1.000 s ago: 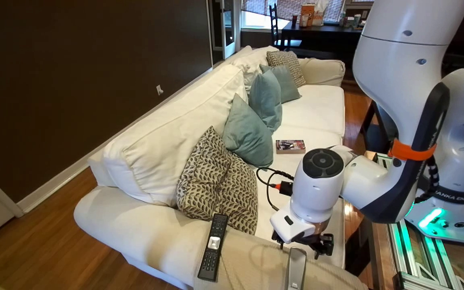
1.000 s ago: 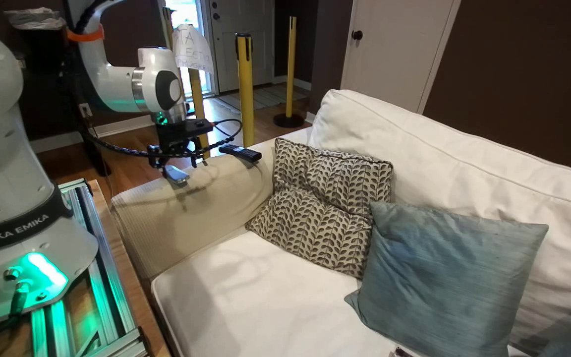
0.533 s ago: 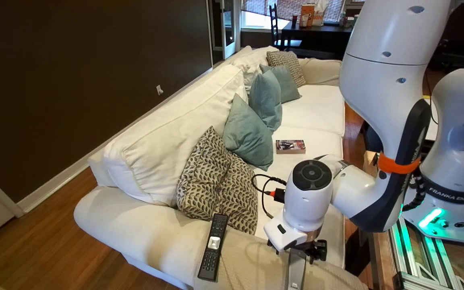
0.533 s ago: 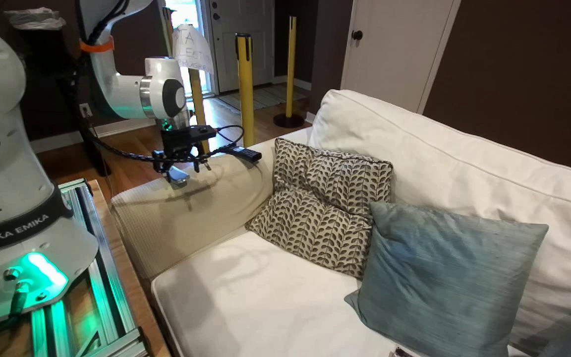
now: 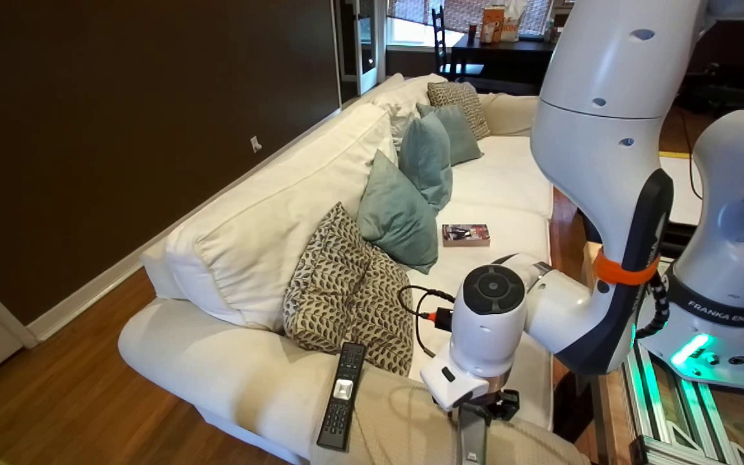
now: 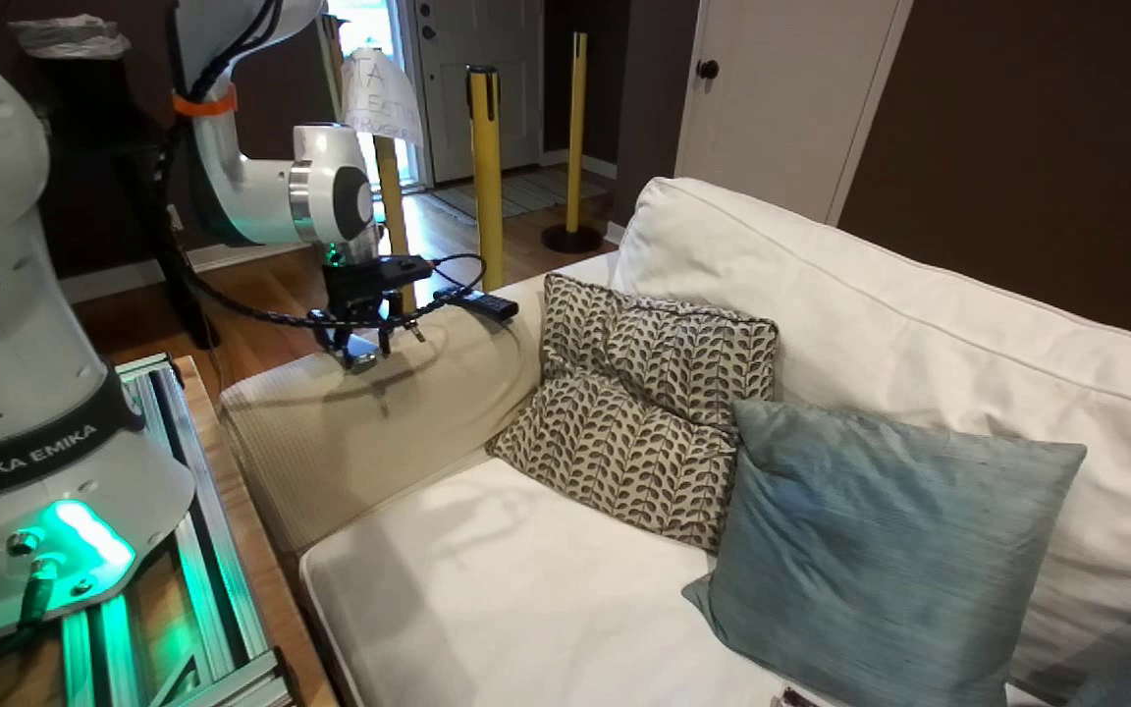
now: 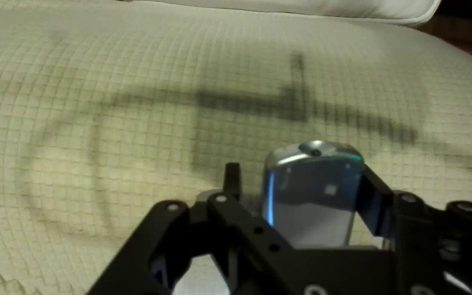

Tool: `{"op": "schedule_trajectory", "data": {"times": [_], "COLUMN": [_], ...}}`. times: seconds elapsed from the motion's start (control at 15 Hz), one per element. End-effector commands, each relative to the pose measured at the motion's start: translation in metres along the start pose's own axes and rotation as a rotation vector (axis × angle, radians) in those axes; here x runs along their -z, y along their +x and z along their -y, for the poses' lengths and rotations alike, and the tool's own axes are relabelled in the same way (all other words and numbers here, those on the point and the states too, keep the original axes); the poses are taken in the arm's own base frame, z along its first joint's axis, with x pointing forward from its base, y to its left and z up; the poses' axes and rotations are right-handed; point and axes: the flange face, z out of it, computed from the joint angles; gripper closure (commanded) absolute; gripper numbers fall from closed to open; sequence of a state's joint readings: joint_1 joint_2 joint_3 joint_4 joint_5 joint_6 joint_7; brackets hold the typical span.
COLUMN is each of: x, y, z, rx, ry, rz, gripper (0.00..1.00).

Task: Flip the grey remote over

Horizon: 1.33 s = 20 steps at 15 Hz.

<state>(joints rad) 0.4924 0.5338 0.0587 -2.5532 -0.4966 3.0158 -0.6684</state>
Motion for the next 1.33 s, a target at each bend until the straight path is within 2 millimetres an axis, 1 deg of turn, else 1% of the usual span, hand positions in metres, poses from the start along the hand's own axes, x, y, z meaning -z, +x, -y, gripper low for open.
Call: {"op": "schedule_trajectory", "data": {"times": [0.0, 0.07, 0.13, 0.27, 0.47, 0.73, 0.8, 1.0, 1.13, 1.27], "x": [-0.005, -0.004, -0.002, 0.003, 0.017, 0.044, 0.052, 0.081, 0.096, 0.105], "y": [-0.001, -0.002, -0.003, -0.006, -0.012, -0.023, -0.027, -0.030, -0.031, -0.026], "z": [0.000, 0.000, 0.001, 0.003, 0.010, 0.025, 0.026, 0.018, 0.008, -0.001], "rx": [0.012, 0.012, 0.014, 0.020, 0.020, 0.007, -0.004, -0.030, -0.051, -0.063], "ry": [0.003, 0.008, 0.009, 0.020, 0.062, 0.193, 0.219, 0.281, 0.282, 0.273], "rz": [0.009, 0.012, 0.015, 0.024, 0.085, 0.270, 0.325, 0.480, 0.559, 0.604], "gripper": [0.62, 0.70, 0.71, 0.71, 0.71, 0.71, 0.71, 0.71, 0.71, 0.71]}}
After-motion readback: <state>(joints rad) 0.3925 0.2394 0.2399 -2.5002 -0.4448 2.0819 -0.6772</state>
